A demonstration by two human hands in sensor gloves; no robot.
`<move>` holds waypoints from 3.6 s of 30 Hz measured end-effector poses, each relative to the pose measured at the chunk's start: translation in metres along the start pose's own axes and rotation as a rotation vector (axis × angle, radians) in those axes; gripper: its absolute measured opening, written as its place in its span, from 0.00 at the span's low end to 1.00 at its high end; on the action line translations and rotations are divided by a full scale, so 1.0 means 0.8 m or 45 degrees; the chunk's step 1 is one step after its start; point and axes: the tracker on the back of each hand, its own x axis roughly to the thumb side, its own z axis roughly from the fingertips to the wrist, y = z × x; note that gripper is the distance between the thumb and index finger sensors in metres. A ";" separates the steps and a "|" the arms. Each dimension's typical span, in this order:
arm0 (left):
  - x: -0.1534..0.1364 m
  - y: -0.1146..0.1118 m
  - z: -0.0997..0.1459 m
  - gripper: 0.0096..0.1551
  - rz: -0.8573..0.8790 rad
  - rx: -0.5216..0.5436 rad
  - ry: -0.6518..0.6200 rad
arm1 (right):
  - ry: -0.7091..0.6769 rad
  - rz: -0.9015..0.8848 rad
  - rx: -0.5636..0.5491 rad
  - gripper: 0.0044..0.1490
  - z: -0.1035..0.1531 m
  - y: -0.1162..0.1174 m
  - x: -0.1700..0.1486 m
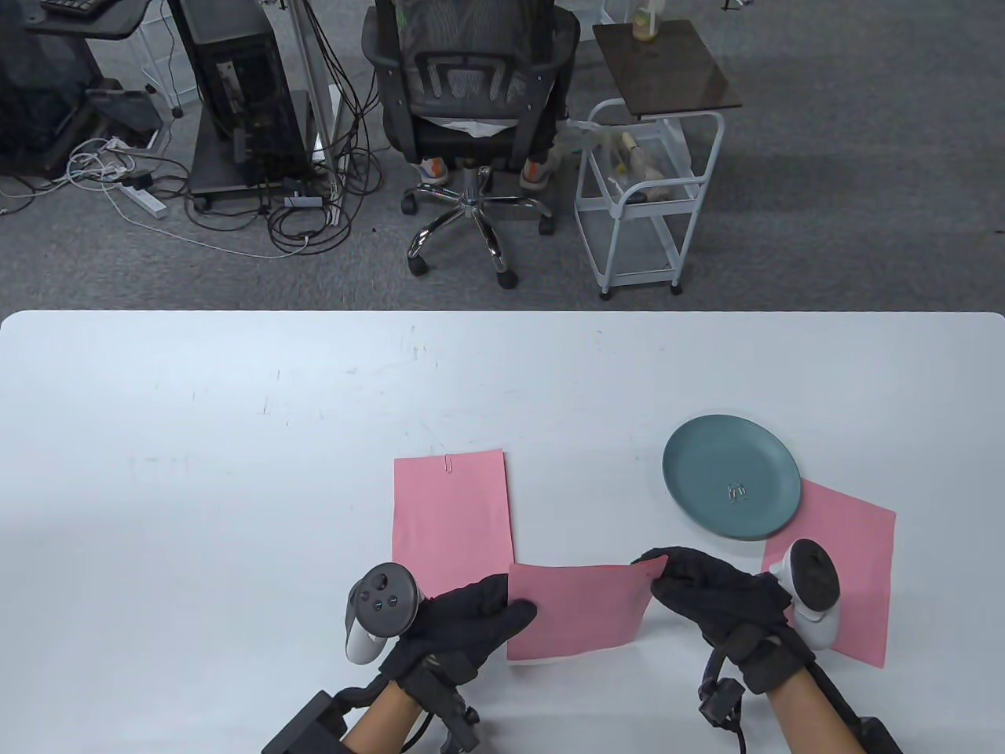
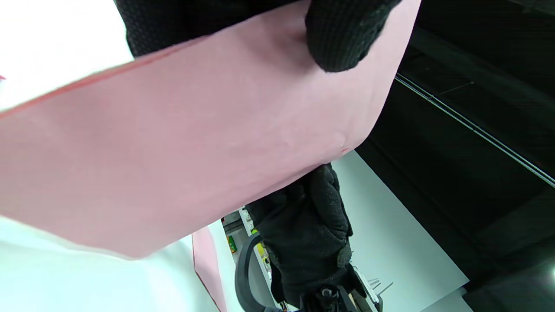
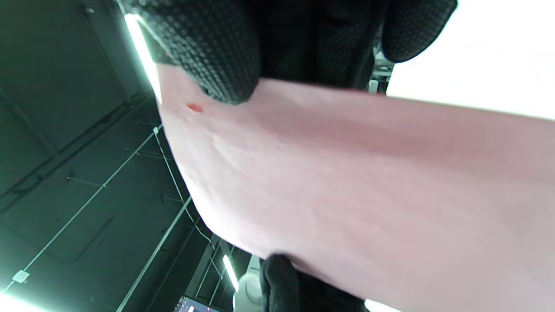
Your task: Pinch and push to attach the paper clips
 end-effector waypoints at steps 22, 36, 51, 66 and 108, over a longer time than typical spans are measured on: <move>-0.002 0.001 0.000 0.22 0.081 -0.008 0.016 | 0.576 0.930 -0.656 0.32 -0.026 -0.124 0.001; 0.000 -0.003 -0.004 0.23 0.114 -0.057 0.007 | 1.068 1.599 -0.525 0.31 -0.071 -0.126 -0.065; 0.000 -0.005 -0.005 0.22 0.130 -0.071 0.005 | 1.146 1.692 -0.609 0.25 -0.087 -0.124 -0.079; 0.000 -0.002 -0.005 0.22 0.117 -0.055 0.003 | 1.314 1.924 -0.497 0.24 -0.110 -0.113 -0.086; 0.000 -0.004 -0.005 0.22 0.123 -0.081 0.022 | 1.393 1.616 -0.438 0.25 -0.114 -0.150 -0.080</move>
